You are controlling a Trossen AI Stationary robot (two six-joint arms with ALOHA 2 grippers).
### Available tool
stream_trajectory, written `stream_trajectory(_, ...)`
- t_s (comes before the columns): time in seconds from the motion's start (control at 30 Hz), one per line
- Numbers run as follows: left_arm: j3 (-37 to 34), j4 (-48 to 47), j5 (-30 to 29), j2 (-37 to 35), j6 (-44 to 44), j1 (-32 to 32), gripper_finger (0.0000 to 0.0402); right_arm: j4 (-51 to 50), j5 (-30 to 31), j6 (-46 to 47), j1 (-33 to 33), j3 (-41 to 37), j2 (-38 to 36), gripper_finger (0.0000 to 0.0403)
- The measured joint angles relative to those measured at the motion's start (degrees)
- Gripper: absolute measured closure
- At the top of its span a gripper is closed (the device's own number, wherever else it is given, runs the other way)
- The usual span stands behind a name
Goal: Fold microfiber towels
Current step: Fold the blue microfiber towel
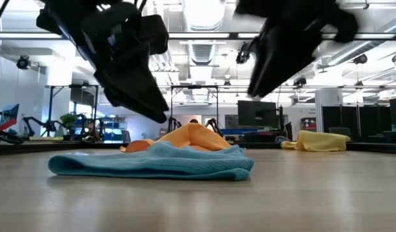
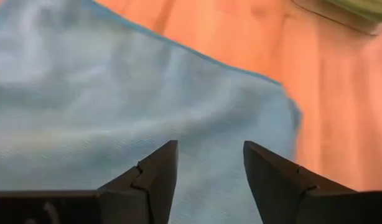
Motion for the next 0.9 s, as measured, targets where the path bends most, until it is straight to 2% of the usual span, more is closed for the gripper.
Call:
stream_trajectory(0.2, -0.11, -5.94, -10.32, 0.11, 1.3, 2.94, 0.0233, 8.16, 0.38, 6.23, -7.94, -3.66, 3.5, 0.0236)
stream_trajectory(0.33, -1.34, -7.94, -10.58, 2.54, -3.8, 5.4, 0.0233, 12.04, 1.85, 7.06, -12.54, -5.87, 6.25, 0.0236)
stream_trajectory(0.43, -2.78, -7.21, -10.03, 4.85, -5.78, 5.56, 0.0233, 16.33, 1.4, 3.25, -13.58, -7.27, 8.31, 0.0236)
stream_trajectory(0.53, -3.67, -6.59, -9.97, 6.22, -8.62, 5.54, 0.0233, 13.58, -1.06, 0.67, -13.54, -7.77, 9.29, 0.0236)
stream_trajectory(0.7, -3.89, -4.68, -8.36, 7.35, -10.42, 5.52, 0.0233, -0.11, -2.82, 1.2, -13.77, -7.07, 7.48, 0.0236)
stream_trajectory(0.83, -4.24, -1.68, -7.8, 6.16, -9.5, 5.53, 0.0233, -3.53, -3.5, 0.52, -13.38, -6.92, 4.08, 0.0236)
stream_trajectory(0.9, -4.02, -1.69, -6.98, 5.35, -8.03, 5.51, 0.0233, -1.16, -3.27, 1.44, -13.54, -6.3, 1.69, 0.0236)
